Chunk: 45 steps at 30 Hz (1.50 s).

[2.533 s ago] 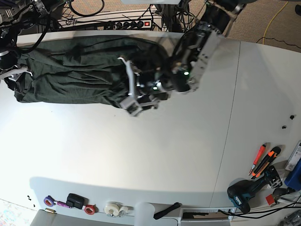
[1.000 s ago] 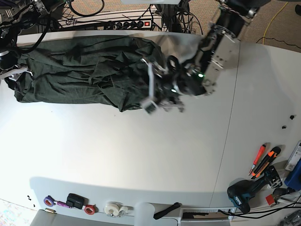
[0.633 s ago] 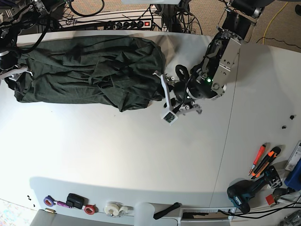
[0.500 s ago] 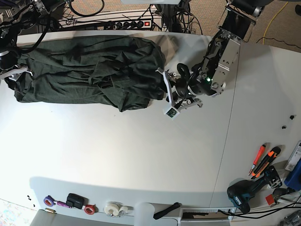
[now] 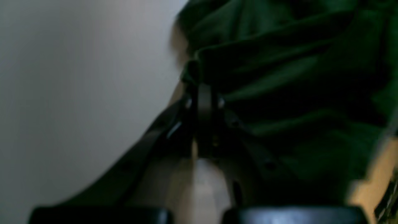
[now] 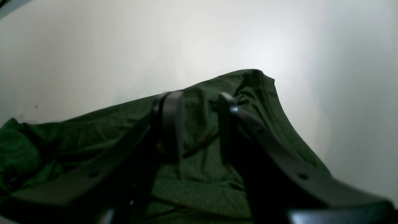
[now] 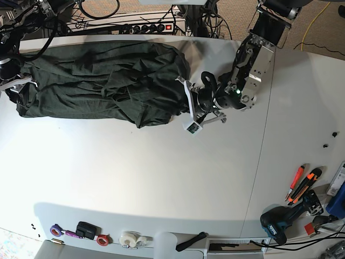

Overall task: Layout the t-shirt on the table in an organized manner, then fold the t-shirt properly
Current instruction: 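Grasp the folded end with the left gripper and push it further inward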

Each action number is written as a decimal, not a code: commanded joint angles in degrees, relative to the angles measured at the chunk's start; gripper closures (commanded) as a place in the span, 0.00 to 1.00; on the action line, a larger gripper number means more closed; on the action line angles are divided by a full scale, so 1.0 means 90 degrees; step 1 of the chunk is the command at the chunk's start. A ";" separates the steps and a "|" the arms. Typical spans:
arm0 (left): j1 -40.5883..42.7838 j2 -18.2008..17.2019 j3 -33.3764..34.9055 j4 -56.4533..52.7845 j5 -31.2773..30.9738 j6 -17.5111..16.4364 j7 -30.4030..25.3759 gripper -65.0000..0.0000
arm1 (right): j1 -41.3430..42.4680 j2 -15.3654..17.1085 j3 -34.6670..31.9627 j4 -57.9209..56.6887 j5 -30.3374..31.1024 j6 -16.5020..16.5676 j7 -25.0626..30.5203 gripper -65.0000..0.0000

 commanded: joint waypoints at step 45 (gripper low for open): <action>0.0330 0.0782 0.3126 0.1141 0.1804 -0.0005 -0.1411 1.00 | 0.0034 0.0085 0.0017 0.0107 0.0097 -0.0032 0.0165 0.71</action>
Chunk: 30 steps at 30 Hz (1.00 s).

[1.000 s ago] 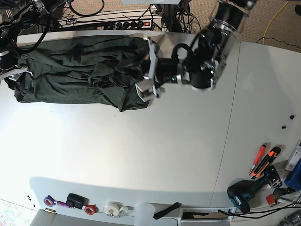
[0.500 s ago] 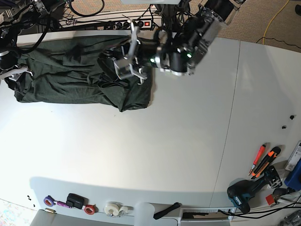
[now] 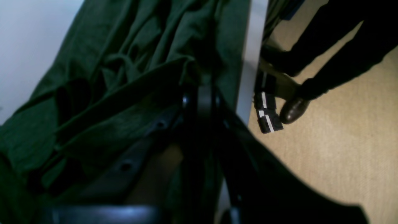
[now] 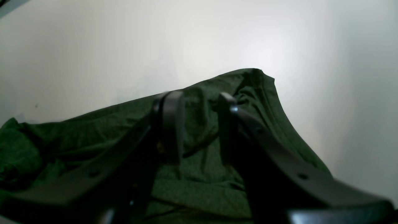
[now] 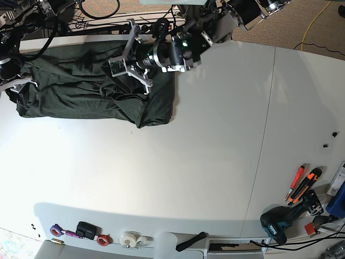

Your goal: Layout the t-shirt on the table in an organized manner, then fold the t-shirt properly

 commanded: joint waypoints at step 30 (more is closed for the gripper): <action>-0.0775 -0.0253 -0.0913 0.0143 0.1039 0.0838 0.0665 0.65 | 0.0036 0.0104 0.0012 0.0107 0.0177 -0.0032 0.0143 0.71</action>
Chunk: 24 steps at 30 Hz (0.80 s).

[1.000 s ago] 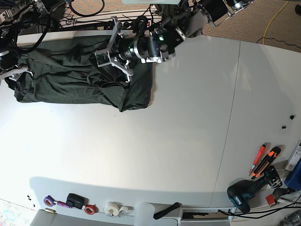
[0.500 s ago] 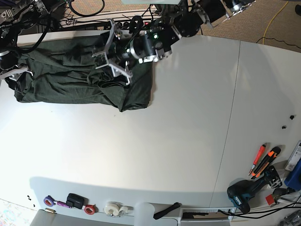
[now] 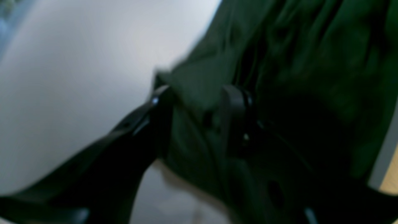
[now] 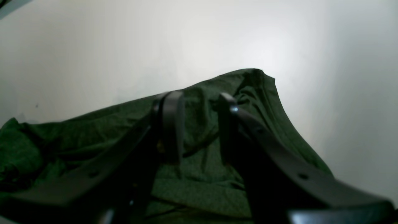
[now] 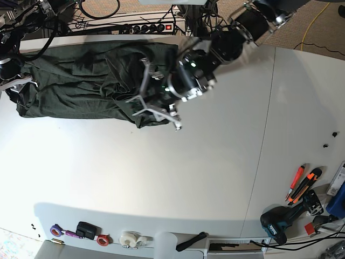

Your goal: Layout the t-shirt on the table in an organized manner, then fold the t-shirt properly

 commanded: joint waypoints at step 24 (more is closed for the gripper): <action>-0.0367 0.0389 -0.0080 -0.1161 -0.0546 0.0226 -0.1069 1.00 | 0.0034 0.0107 -0.1066 0.0107 -0.0066 -0.0032 0.0092 0.71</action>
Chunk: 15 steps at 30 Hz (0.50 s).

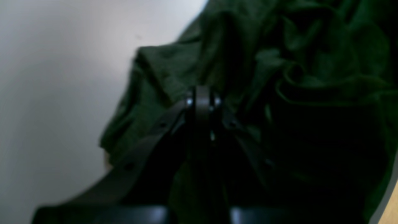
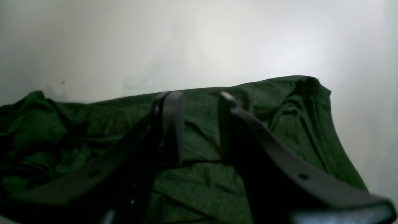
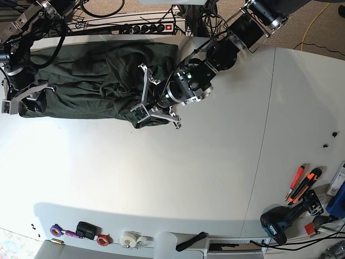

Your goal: Layout the t-shirt on the table in an organized manner, then fold the t-shirt properly

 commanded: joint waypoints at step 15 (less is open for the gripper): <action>-0.0238 0.1552 -0.0012 0.0097 0.0194 -0.0311 -0.0911 1.00 | 0.0034 0.0104 0.0015 0.0107 0.0109 -0.0032 0.0138 0.71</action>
